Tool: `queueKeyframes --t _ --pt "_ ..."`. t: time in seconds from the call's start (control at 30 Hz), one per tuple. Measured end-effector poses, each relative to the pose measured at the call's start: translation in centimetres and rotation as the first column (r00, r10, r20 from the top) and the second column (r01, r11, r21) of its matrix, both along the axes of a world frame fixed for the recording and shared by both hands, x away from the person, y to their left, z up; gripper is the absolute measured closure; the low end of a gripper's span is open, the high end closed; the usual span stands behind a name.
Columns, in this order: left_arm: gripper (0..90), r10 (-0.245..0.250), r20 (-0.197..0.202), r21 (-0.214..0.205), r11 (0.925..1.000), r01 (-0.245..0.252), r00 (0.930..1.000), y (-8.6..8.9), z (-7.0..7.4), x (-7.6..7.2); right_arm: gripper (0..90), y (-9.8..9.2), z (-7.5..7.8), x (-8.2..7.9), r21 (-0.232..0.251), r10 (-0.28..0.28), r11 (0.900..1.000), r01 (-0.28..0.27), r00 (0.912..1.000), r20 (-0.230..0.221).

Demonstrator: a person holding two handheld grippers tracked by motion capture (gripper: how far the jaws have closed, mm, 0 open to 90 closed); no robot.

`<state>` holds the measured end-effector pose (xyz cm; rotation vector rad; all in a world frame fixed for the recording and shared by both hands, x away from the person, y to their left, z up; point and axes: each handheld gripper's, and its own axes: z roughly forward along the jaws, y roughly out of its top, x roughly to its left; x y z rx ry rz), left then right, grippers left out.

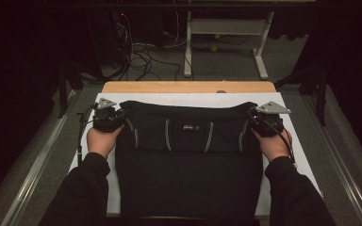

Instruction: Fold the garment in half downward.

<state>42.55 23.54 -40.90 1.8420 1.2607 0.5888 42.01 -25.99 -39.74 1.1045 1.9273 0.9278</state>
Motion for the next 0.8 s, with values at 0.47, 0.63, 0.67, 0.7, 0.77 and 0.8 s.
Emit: queueKeyframes --t 0.47,0.63,0.67,0.7,0.77,0.8 --pt "52.6 0.065 -0.229 -0.041 0.9963 -0.076 0.9712 0.1 -5.0 2.8 59.6 1.8 -4.6 4.2 -0.014 -0.090 0.9960 0.088 0.9762 -0.197" --pt "38.6 0.107 -0.225 -0.093 0.9871 -0.130 0.9685 1.5 -5.5 0.7 40.1 0.3 -4.4 2.6 0.106 -0.093 0.9881 0.112 0.9811 -0.170" --pt "36.1 0.103 -0.216 -0.101 0.9868 -0.127 0.9710 1.6 -5.4 0.3 38.7 0.1 -4.2 2.0 0.124 -0.087 0.9866 0.107 0.9832 -0.161" --pt "36.0 0.091 -0.202 -0.114 0.9867 -0.116 0.9752 1.8 -5.3 -0.3 37.5 -0.1 -4.0 1.6 0.135 -0.082 0.9855 0.103 0.9848 -0.153" --pt "33.7 0.056 -0.169 -0.137 0.9874 -0.079 0.9841 1.7 -4.9 -1.7 35.8 -0.5 -3.7 0.4 0.155 -0.065 0.9842 0.085 0.9889 -0.133" --pt "32.3 0.041 -0.150 -0.133 0.9892 -0.061 0.9878 1.6 -4.8 -2.4 35.3 -0.6 -3.5 -0.4 0.161 -0.044 0.9848 0.065 0.9906 -0.129"
